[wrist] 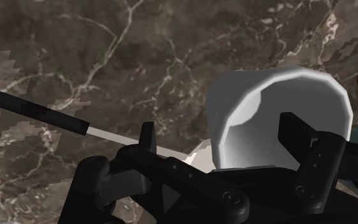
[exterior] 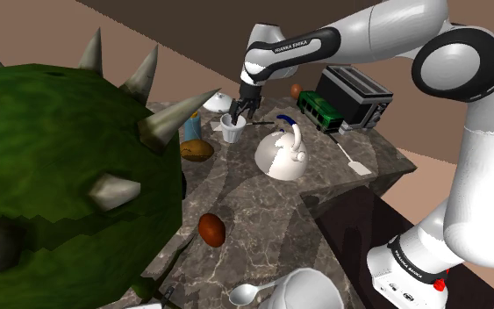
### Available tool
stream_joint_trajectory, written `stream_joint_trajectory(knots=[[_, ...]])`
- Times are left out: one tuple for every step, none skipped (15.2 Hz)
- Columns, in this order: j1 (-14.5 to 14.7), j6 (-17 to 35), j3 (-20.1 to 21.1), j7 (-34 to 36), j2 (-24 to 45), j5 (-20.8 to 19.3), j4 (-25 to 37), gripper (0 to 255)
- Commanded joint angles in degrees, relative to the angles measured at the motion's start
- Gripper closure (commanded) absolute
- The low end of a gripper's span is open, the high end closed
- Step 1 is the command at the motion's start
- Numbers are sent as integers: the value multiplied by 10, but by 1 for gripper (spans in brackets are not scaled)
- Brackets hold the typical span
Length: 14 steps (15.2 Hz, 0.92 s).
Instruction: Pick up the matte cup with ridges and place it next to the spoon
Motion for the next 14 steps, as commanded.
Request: stream_joint_trajectory(knots=[[0, 0, 0, 0, 0, 0, 0, 0], [0, 0, 0, 0, 0, 0, 0, 255], [0, 0, 0, 0, 0, 0, 0, 255], [0, 0, 0, 0, 0, 0, 0, 255], [0, 0, 0, 0, 0, 0, 0, 255], [0, 0, 0, 0, 0, 0, 0, 255], [0, 0, 0, 0, 0, 0, 0, 255], [0, 0, 0, 0, 0, 0, 0, 255], [0, 0, 0, 0, 0, 0, 0, 255], [0, 0, 0, 0, 0, 0, 0, 255], [0, 0, 0, 0, 0, 0, 0, 255], [0, -6, 0, 1, -4, 0, 2, 255], [0, -12, 0, 1, -7, 0, 5, 255], [0, -18, 0, 2, -11, 0, 8, 255]])
